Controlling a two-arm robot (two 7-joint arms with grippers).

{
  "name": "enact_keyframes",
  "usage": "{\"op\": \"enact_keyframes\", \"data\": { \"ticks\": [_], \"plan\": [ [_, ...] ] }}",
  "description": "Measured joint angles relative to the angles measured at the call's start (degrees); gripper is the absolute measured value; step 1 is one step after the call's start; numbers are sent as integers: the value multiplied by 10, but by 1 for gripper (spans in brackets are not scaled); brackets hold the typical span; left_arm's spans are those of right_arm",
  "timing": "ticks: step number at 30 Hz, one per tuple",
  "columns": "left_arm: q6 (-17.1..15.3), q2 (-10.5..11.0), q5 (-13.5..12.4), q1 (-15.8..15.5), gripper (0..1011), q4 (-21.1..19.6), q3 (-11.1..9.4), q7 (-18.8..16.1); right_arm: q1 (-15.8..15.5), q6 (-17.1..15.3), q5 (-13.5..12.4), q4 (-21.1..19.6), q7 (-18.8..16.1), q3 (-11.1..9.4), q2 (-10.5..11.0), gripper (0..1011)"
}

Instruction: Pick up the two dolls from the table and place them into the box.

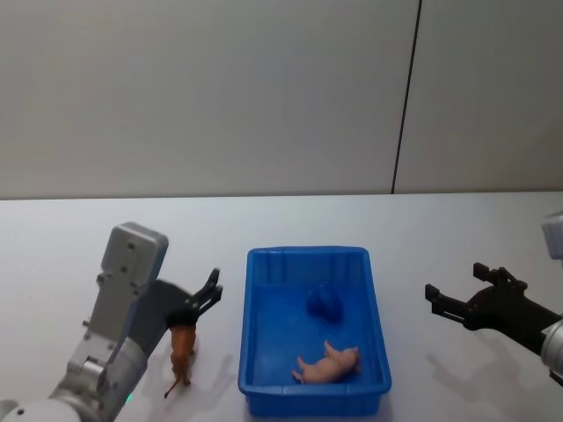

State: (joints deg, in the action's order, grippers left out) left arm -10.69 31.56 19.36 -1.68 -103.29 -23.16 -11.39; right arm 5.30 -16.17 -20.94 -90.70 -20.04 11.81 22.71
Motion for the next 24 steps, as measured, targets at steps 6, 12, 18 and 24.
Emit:
{"op": "enact_keyframes", "data": {
  "ticks": [6, 12, 18, 24],
  "plan": [
    [-17, 15, 23, 21, 1001, -8, 6, -12, 0, 0, -1, 0, 0, -1, 1, 1001],
    [-32, 24, 41, 31, 1001, -3, 13, -12, -1, 0, -1, 0, 1, -1, 1, 1001],
    [-35, 22, 54, 31, 1001, 18, 17, 7, -1, 0, -1, 0, 1, -1, 1, 1001],
    [-28, 13, 63, 24, 1001, 46, 19, 30, -1, 0, -2, 0, 1, -1, 2, 1001]
  ]
}}
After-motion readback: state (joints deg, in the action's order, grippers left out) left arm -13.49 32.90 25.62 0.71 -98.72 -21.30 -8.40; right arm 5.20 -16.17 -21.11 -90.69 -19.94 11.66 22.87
